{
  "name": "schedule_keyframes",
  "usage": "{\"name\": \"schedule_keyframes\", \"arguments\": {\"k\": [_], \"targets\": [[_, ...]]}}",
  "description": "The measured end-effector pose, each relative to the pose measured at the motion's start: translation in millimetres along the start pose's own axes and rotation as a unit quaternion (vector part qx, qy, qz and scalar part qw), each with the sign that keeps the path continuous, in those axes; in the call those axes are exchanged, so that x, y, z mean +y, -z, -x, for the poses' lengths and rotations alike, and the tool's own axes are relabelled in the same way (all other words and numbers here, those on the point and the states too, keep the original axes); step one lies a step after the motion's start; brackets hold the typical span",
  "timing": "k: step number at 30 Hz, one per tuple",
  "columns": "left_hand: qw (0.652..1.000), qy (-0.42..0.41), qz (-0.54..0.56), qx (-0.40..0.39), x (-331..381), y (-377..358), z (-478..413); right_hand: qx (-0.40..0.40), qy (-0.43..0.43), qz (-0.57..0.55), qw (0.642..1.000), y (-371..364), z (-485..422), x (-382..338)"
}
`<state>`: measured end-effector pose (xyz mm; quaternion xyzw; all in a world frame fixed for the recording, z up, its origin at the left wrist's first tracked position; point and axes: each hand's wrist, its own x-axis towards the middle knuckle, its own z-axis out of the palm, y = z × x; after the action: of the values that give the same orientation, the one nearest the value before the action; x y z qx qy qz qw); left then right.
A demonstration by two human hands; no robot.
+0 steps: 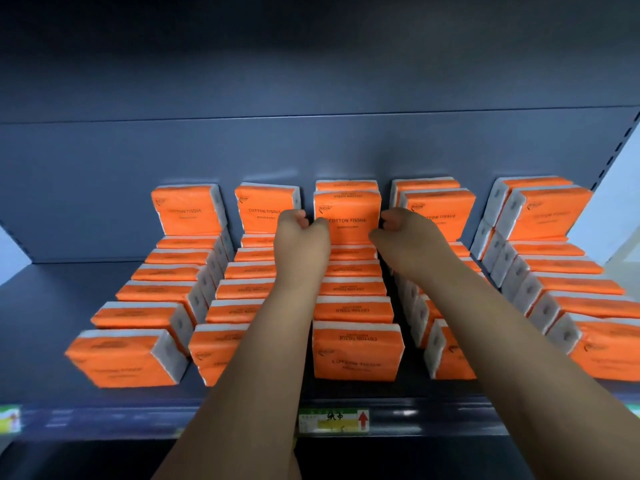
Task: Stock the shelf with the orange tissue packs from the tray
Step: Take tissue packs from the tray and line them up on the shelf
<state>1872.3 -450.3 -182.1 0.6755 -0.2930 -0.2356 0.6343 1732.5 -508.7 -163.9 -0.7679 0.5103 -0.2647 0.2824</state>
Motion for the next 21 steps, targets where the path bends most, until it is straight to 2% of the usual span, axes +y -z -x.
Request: {"name": "schedule_keyframes", "arguments": {"k": [3, 5, 7, 8, 12, 15, 18, 21], "targets": [[0.992, -0.089, -0.086, 0.018, -0.7, 6.9, 15.6, 0.013, 0.030, 0.010, 0.999, -1.1, 11.7, -15.8], [0.953, -0.202, -0.212, 0.076, -6.2, 16.5, 26.7, 0.030, 0.063, 0.030, 0.997, -5.1, 21.9, -29.1], [0.902, -0.266, -0.313, 0.134, -14.2, 25.9, 34.8, 0.031, 0.091, 0.035, 0.995, -8.9, 35.1, -44.3], [0.894, -0.269, -0.324, 0.153, -15.6, 31.0, 39.8, 0.030, 0.110, 0.029, 0.993, -9.9, 41.8, -51.4], [0.914, -0.191, -0.309, 0.181, -17.0, 72.4, 62.5, 0.020, 0.186, 0.010, 0.982, -16.4, 74.3, -81.4], [0.891, -0.194, -0.353, 0.208, -31.0, 132.9, 82.3, 0.026, 0.251, 0.015, 0.968, -40.5, 107.1, -104.6], [0.856, -0.182, -0.418, 0.241, -59.9, 208.5, 116.3, -0.053, 0.284, -0.012, 0.957, -86.5, 154.2, -129.2], [0.840, -0.139, -0.459, 0.255, -105.9, 284.3, 157.8, -0.135, 0.313, -0.044, 0.939, -138.9, 207.9, -151.5]]}}
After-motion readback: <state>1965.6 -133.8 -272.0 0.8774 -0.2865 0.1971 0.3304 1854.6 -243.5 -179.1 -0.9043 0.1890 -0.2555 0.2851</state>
